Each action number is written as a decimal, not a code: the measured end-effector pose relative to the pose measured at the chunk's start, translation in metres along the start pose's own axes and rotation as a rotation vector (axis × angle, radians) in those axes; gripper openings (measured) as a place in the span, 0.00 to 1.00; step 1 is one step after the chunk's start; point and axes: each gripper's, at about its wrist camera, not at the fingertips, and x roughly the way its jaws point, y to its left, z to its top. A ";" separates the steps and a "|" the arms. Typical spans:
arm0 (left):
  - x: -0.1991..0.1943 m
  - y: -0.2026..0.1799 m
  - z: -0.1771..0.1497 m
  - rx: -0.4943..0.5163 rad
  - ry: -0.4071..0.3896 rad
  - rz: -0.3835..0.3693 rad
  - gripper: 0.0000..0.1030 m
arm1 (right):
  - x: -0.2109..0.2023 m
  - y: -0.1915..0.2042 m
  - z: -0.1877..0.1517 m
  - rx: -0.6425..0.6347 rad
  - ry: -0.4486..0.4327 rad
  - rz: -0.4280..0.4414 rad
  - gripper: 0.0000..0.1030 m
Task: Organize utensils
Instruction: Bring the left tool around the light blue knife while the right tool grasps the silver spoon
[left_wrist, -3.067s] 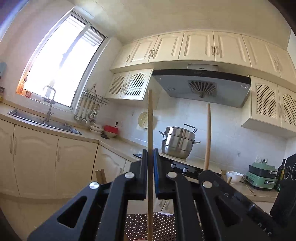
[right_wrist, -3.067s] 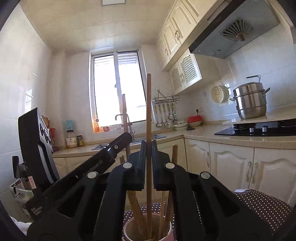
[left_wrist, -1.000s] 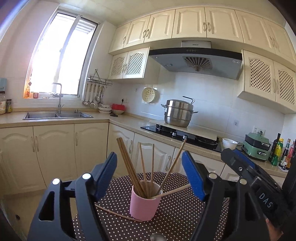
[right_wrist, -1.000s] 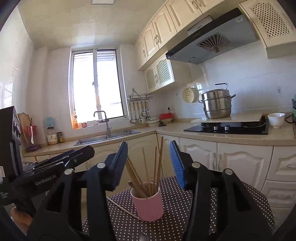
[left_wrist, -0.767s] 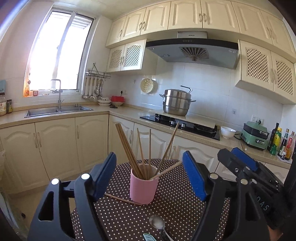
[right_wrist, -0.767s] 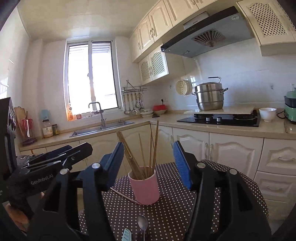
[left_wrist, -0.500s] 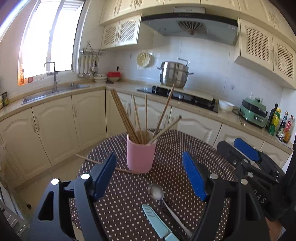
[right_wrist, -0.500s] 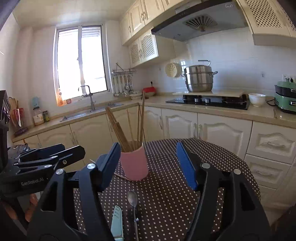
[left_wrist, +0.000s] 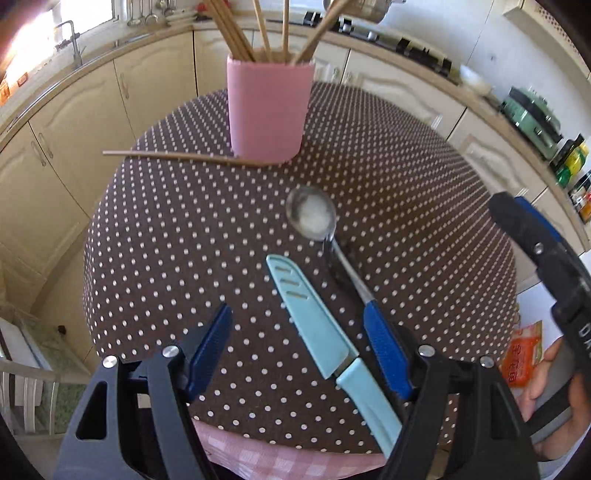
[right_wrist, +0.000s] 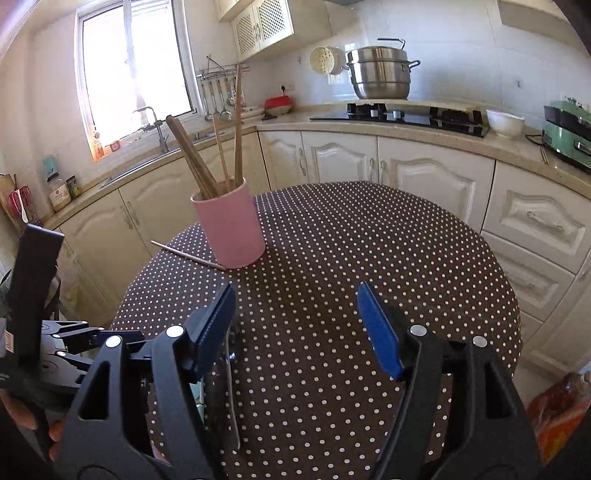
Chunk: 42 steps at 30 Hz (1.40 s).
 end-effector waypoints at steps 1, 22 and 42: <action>0.003 -0.002 0.000 0.005 0.011 0.006 0.70 | 0.001 -0.002 -0.002 0.006 0.006 0.001 0.66; 0.037 -0.010 0.013 0.069 0.039 0.097 0.34 | 0.027 -0.012 -0.016 0.035 0.100 0.049 0.67; 0.026 0.066 0.040 -0.088 0.014 0.051 0.28 | 0.088 0.058 -0.031 -0.159 0.394 0.186 0.21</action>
